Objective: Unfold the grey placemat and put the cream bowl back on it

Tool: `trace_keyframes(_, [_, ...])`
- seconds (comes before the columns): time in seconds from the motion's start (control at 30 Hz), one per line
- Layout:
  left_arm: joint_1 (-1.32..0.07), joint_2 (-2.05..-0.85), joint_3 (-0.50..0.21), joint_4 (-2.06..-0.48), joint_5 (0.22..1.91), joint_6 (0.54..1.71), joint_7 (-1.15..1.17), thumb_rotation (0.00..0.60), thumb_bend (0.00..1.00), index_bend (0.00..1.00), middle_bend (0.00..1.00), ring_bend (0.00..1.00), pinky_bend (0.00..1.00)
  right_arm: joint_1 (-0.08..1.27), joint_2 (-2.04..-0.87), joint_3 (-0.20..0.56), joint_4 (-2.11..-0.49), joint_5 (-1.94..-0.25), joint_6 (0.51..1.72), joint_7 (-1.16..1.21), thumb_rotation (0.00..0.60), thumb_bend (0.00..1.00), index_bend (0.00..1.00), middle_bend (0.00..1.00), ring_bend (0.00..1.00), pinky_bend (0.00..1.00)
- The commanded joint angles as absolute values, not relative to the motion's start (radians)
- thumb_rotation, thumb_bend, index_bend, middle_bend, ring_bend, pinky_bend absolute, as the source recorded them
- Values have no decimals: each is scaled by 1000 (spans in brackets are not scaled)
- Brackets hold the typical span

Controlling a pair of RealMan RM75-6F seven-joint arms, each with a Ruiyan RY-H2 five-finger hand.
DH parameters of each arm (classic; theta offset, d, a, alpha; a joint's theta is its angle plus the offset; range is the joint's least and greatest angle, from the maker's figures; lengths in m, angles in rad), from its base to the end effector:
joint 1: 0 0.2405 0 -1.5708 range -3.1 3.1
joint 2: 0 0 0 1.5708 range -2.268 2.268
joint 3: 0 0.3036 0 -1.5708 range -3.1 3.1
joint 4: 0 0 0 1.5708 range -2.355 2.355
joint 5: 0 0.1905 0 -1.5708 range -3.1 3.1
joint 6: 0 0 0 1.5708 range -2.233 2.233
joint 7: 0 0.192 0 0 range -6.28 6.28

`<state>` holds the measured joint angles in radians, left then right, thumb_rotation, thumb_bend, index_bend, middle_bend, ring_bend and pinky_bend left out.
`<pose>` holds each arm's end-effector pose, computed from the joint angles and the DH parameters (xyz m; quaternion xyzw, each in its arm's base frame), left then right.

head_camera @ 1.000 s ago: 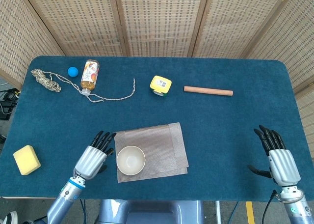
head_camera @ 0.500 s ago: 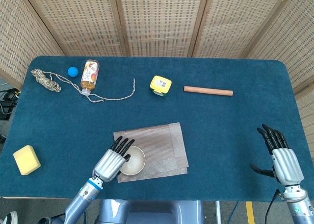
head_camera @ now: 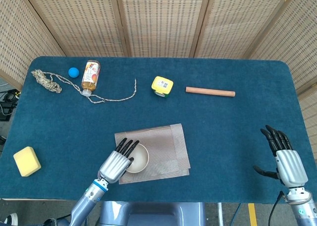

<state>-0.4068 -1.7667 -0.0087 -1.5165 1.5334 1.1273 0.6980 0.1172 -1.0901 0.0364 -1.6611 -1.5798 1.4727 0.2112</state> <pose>-0.1748 0.2666 -0.0882 -0.8062 -0.2469 -0.3594 0.3999 -0.3184 -0.2374 0.1930 0.5832 -0.4367 0.4657 0.5022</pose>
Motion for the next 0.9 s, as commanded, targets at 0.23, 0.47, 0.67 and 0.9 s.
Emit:
trace_keyframes(0.23, [-389,-1628,-27,-1539,1562,1223,608,600,406,670,0,0,0,116,-1091,36,-1664,-1579,1473,204,600,69,0,0,0,0])
trace_keyframes(0.47, [-365,-1485,-70,-1488,1504,1262,443,600,404,659,0,0,0,117,-1094,34,-1669,-1581,1468,186,600,70,0,0,0,0])
trace_keyframes(0.67, [-355,-1427,-78,-1380,1451,1236,329,600,402,655,0,0,0,119,-1101,32,-1672,-1580,1461,163,600,69,0,0,0,0])
trace_keyframes(0.9, [-356,-1460,-66,-1241,1410,1181,229,600,403,647,0,0,0,121,-1103,27,-1679,-1583,1455,152,600,69,0,0,0,0])
